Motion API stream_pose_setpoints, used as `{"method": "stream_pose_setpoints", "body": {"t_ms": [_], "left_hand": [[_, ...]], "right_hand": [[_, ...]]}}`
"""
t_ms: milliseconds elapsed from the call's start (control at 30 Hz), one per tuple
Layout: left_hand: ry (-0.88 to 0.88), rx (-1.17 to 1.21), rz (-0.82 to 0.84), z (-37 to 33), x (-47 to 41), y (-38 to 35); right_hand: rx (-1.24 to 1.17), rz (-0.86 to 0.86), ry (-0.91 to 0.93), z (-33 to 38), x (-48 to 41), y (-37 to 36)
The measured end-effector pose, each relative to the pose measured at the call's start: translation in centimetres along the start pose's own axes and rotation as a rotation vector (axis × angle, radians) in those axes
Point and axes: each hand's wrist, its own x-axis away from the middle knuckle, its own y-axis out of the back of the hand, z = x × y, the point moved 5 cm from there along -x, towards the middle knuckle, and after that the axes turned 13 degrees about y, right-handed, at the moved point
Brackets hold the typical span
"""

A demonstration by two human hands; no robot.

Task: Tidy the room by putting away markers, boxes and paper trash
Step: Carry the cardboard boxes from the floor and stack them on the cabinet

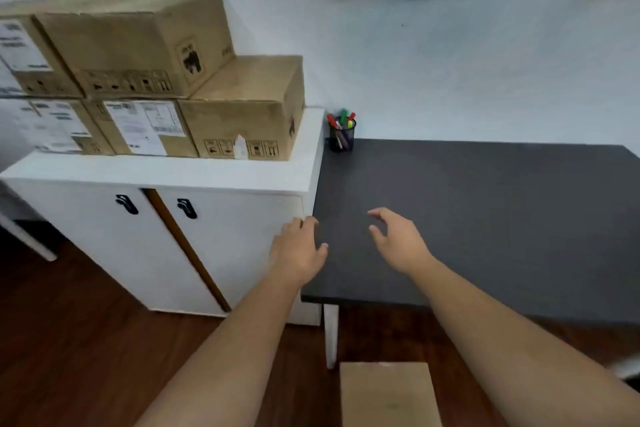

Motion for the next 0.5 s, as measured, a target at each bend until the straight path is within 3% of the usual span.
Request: {"method": "stream_pose_setpoints", "body": {"t_ms": [200, 400, 500], "left_hand": [[0.015, -0.012, 0.168, 4.0, 7.4, -11.0], [0.247, -0.077, 0.515, 8.4, 13.6, -23.2], [0.395, 0.009, 0.601, 9.4, 16.4, -31.0]], "right_hand": [[0.15, 0.014, -0.089, -7.1, 10.6, -4.4], [0.075, 0.507, -0.239, -15.8, 18.6, -11.7], [0.03, 0.643, -0.352, -22.4, 22.1, -15.2]]}}
